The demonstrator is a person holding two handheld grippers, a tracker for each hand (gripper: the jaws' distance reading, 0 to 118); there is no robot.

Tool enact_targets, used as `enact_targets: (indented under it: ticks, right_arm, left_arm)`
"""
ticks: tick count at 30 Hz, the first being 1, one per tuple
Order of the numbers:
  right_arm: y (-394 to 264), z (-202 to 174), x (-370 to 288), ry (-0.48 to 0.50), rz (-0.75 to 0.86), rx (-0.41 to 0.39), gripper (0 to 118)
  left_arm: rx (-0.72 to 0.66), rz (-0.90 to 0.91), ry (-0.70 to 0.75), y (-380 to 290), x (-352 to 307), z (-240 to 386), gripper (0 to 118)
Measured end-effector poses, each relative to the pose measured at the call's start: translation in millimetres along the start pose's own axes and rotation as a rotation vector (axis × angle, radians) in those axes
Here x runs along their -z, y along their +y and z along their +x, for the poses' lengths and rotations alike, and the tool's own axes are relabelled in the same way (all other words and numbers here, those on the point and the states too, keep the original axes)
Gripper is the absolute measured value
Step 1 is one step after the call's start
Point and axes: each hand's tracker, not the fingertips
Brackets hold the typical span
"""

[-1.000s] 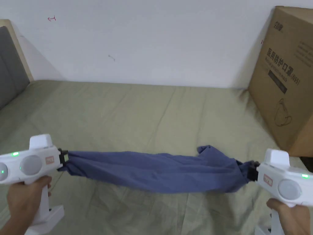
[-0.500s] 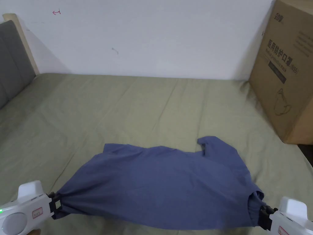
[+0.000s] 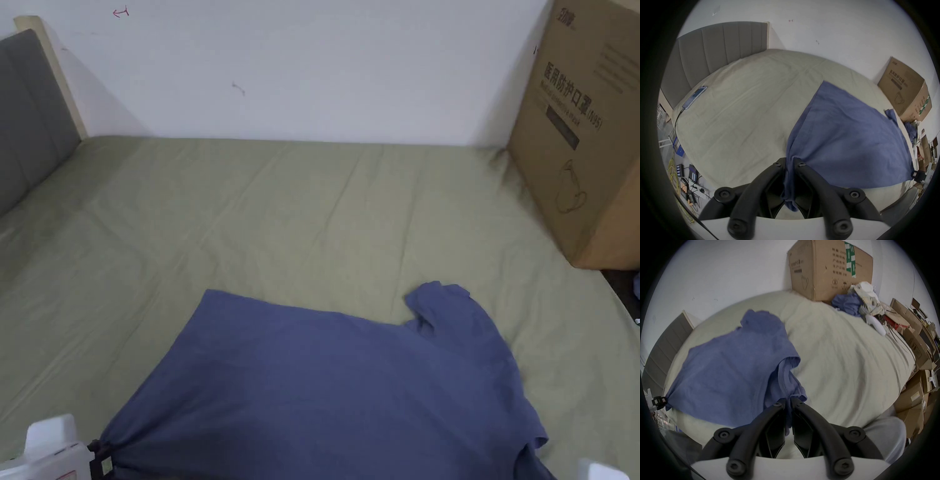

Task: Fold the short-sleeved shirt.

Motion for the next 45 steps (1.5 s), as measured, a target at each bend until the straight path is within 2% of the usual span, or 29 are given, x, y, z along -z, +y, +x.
enact_targets:
  ticks: [5, 6, 8, 9, 10, 11, 12, 13, 14, 23, 27, 28, 29, 30, 31, 32, 33, 35, 45]
  right_arm:
    - [5.0, -16.7, 18.5, -0.045, -0.077, -0.031, 4]
    - [5.8, -18.7, 19.3, -0.047, -0.077, -0.030, 5]
    - [8.2, -21.1, 13.8, -0.046, -0.083, -0.030, 7]
    - [10.8, -30.0, 0.9, -0.042, -0.072, -0.025, 13]
    - [14.7, -31.8, -5.4, -0.035, -0.059, -0.023, 27]
    - [22.3, -35.1, -15.7, -0.018, -0.016, -0.022, 48]
    - [27.3, -37.4, -21.8, -0.013, 0.012, -0.028, 75]
    - [35.9, -31.9, -24.4, -0.001, 0.054, -0.032, 84]
    - [45.5, -35.4, -36.3, 0.004, 0.114, -0.038, 86]
    - [111.8, -63.2, -114.2, 0.014, 0.521, -0.117, 86]
    - [119.5, -71.0, -121.9, 0.015, 0.593, -0.132, 84]
    - [120.6, -73.2, -122.6, 0.015, 0.605, -0.131, 82]
    - [119.9, -75.7, -122.0, 0.014, 0.618, -0.134, 76]
    - [120.3, -77.4, -121.2, 0.011, 0.625, -0.138, 60]
    - [121.2, -79.9, -119.7, -0.004, 0.632, -0.145, 39]
    - [122.1, -81.1, -117.8, -0.021, 0.634, -0.153, 15]
    - [122.5, -81.1, -114.3, -0.025, 0.636, -0.162, 0]
    - [125.1, -80.0, -108.9, -0.005, 0.632, -0.158, 0]
    - [150.7, -73.2, -64.4, -0.024, 0.560, -0.149, 0]
  left_arm:
    - [0.036, -0.087, 0.033, -6.8, 25.1, 5.9, 8]
    - [0.037, -0.098, 0.037, -7.0, 27.1, 7.0, 11]
    - [0.037, -0.094, 0.051, -3.9, 24.0, 11.2, 30]
    - [0.039, -0.087, 0.054, -2.0, 20.4, 13.3, 52]
    - [0.039, -0.076, 0.055, 0.2, 16.7, 15.1, 71]
    - [0.039, -0.045, 0.043, 5.9, 5.7, 21.4, 84]
    - [0.038, -0.016, 0.033, 9.4, -0.3, 24.5, 95]
    - [0.037, 0.033, 0.018, 14.7, -9.1, 29.1, 95]
    - [0.040, 0.088, -0.004, 21.7, -19.2, 34.7, 95]
    - [0.068, 0.470, -0.124, 82.2, -98.6, 96.8, 95]
    - [0.083, 0.566, -0.148, 91.8, -105.6, 119.1, 92]
    - [0.099, 0.587, -0.162, 92.4, -105.2, 124.6, 89]
    - [0.101, 0.600, -0.167, 92.5, -104.3, 129.4, 79]
    - [0.110, 0.606, -0.174, 92.9, -102.9, 133.3, 54]
    - [0.120, 0.611, -0.196, 95.2, -98.2, 136.8, 31]
    - [0.127, 0.605, -0.216, 96.4, -95.2, 140.0, 14]
    - [0.132, 0.591, -0.218, 98.6, -90.5, 144.1, 5]
    - [0.143, 0.549, -0.246, 104.2, -79.1, 149.2, 0]
    - [0.213, 0.258, -0.221, 181.4, 44.1, 171.8, 0]
